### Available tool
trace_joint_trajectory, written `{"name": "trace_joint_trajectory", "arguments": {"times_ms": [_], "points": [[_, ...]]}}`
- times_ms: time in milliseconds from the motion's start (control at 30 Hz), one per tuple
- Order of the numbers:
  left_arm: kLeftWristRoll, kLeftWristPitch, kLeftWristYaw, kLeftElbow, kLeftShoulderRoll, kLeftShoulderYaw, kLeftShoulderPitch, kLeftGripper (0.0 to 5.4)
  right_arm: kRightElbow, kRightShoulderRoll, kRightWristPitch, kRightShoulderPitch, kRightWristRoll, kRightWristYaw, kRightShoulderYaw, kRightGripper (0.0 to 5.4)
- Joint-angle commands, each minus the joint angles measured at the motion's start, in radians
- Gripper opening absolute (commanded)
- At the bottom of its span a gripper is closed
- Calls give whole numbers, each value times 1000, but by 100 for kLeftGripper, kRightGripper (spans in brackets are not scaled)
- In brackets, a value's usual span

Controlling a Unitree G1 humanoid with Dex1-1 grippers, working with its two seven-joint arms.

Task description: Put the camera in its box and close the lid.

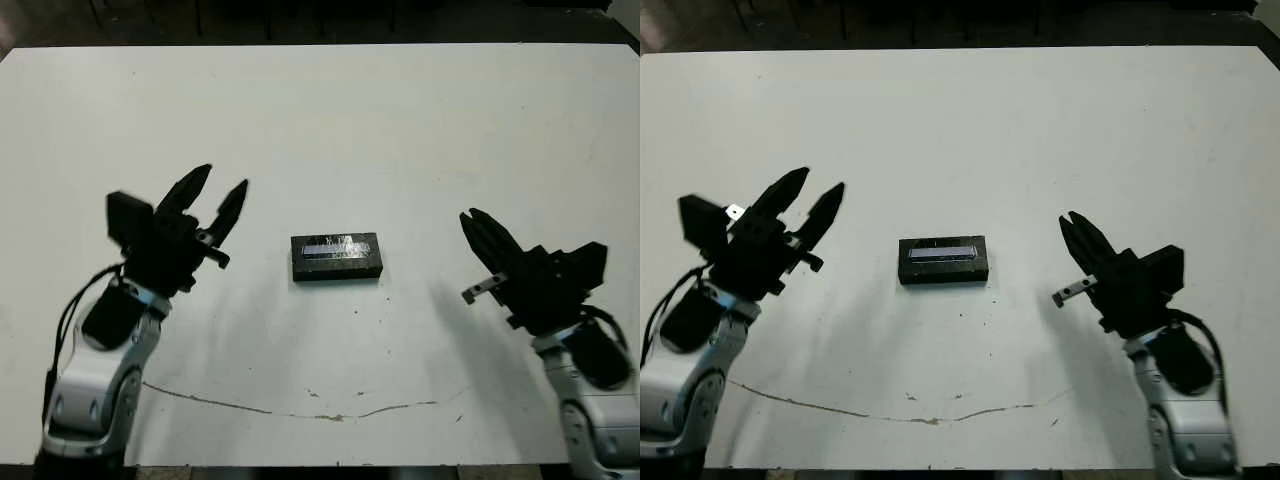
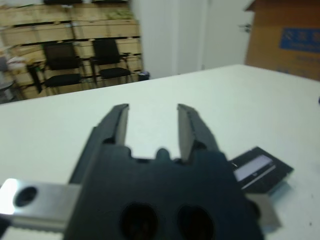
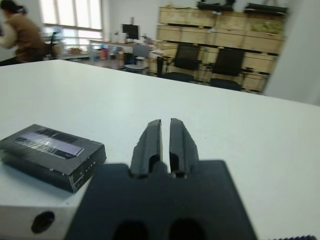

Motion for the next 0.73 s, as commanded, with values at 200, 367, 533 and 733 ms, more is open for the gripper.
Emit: {"name": "trace_joint_trajectory", "arguments": {"times_ms": [200, 367, 533, 733], "points": [[80, -207, 65, 76, -82, -16, 145, 3, 61, 66, -93, 7, -148, -124, 48, 0], [102, -325, 85, 162, -102, 3, 158, 1, 61, 78, -130, 18, -179, -157, 54, 0], [102, -349, 103, 192, -100, 20, 134, 1, 54, 87, -150, 24, -180, -176, 50, 0], [117, -344, 131, 186, -112, 8, 119, 1, 22, 96, -138, 34, -172, -179, 50, 0]]}}
